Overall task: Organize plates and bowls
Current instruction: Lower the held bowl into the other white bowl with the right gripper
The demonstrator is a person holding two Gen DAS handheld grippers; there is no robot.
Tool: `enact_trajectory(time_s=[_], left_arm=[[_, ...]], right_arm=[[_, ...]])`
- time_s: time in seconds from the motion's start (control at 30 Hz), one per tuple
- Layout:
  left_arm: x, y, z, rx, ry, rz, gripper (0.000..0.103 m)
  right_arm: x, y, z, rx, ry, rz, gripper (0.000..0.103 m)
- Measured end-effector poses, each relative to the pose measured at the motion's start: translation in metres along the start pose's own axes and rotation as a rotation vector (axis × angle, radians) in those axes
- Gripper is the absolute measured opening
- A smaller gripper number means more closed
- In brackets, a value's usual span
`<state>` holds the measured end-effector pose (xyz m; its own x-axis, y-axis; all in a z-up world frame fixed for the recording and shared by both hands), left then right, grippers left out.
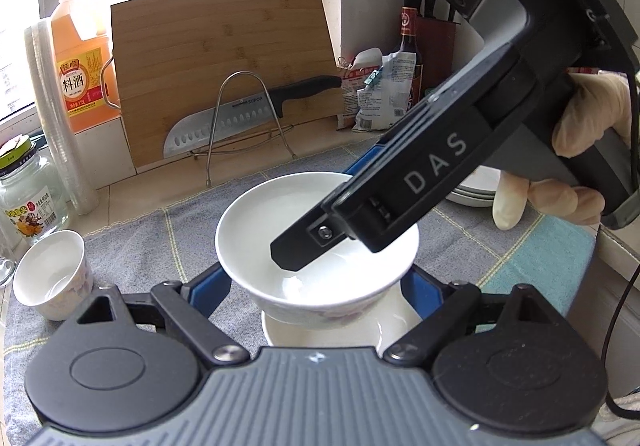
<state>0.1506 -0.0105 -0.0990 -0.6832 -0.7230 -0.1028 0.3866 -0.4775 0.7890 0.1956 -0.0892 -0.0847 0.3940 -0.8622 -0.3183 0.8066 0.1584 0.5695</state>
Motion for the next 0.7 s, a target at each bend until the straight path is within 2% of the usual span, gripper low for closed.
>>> enact_trajectory(time_s=[0.7], left_arm=[[0.01, -0.017, -0.01, -0.053, -0.049, 0.014, 0.091]], right_arm=[[0.007, -0.024, -0.009, -0.031, -0.028, -0.017, 0.084]])
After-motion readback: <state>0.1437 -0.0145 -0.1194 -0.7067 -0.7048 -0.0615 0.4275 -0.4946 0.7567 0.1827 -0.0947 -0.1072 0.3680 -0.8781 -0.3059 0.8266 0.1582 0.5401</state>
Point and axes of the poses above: each gripper's, at about its wrist camera, not at the fingertips, and z roughly against the way its jaws point, x to its right, y to its top, the point moved 7 cm from there along -z, roughly the way its jaws point, and after that the axes turned 6 degrees about -z, right-handed, at the moved point
